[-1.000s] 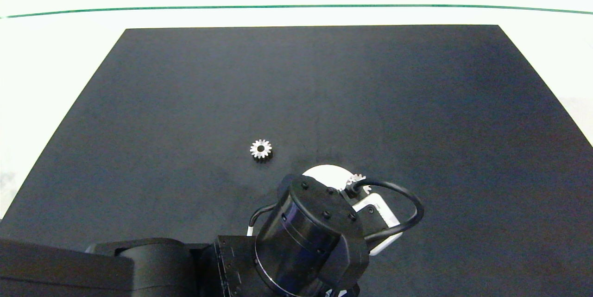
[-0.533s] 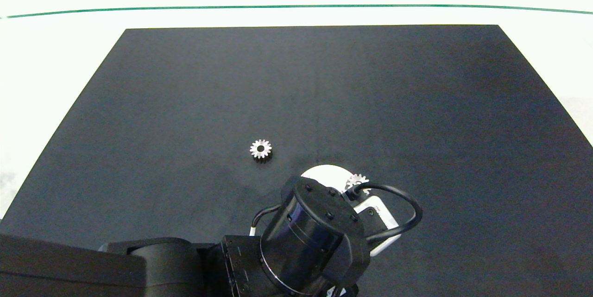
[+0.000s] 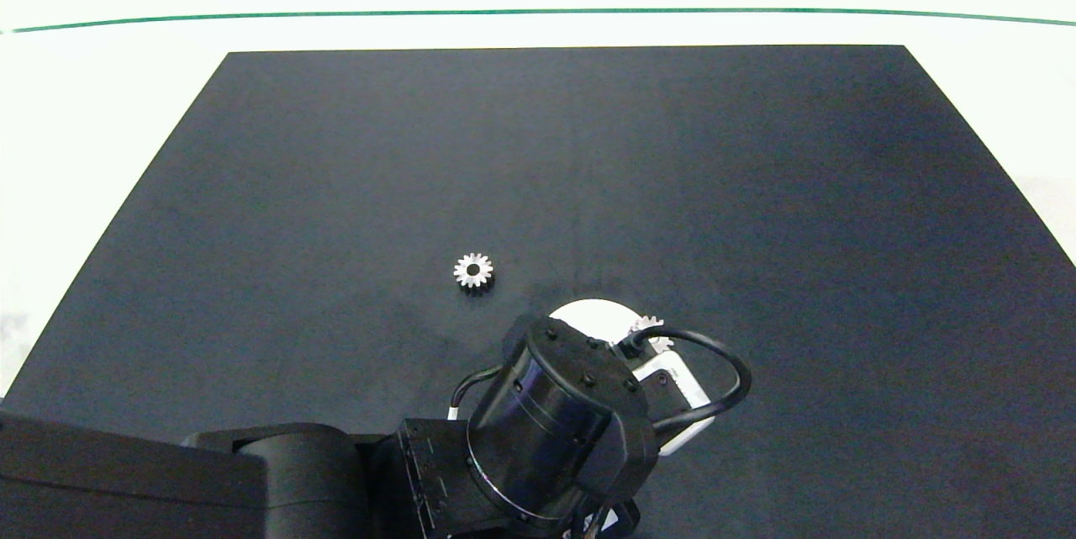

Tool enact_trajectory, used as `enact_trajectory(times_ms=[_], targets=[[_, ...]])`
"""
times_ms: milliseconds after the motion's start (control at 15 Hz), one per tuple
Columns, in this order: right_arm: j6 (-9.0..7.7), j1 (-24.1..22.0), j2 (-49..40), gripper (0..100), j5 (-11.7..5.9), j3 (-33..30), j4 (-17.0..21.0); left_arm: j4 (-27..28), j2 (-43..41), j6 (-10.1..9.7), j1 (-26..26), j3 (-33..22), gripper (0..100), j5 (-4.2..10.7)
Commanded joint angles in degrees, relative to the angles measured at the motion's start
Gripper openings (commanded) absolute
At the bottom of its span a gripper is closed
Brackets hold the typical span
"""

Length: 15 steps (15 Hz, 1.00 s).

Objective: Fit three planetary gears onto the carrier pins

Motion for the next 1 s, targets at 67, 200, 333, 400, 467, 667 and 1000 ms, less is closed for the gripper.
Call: enact_trajectory(times_ms=[67, 200, 333, 400, 467, 667, 1000], targets=[[-0.07, 0.0, 0.0, 100, -0.16, 0.0, 0.2, 0.0, -0.1, 0.24, 0.6, 0.2, 10, 0.15], [-0.16, 0.0, 0.0, 100, -0.16, 0.1, 0.2, -0.1, 0.0, 0.24, 0.6, 0.2, 10, 0.15], [-0.16, 0.0, 0.0, 100, -0.16, 0.3, 0.2, -0.1, 0.2, 0.15, 0.4, -0.3, 10, 0.15], [-0.16, 0.0, 0.0, 100, -0.16, 0.3, 0.2, -0.1, 0.2, 0.15, 0.4, -0.3, 10, 0.15], [-0.07, 0.0, 0.0, 100, -0.16, 0.3, 0.2, 0.0, 0.4, 0.24, 0.4, -0.4, 10, 0.15], [-0.07, 0.0, 0.0, 100, -0.16, 0.3, 0.2, 0.1, 0.7, 0.24, 0.4, -0.1, 10, 0.15], [-0.07, 0.3, -0.5, 100, -0.16, 0.3, 0.2, 0.1, 0.5, 0.24, 0.5, 0.0, 100, 0.15]])
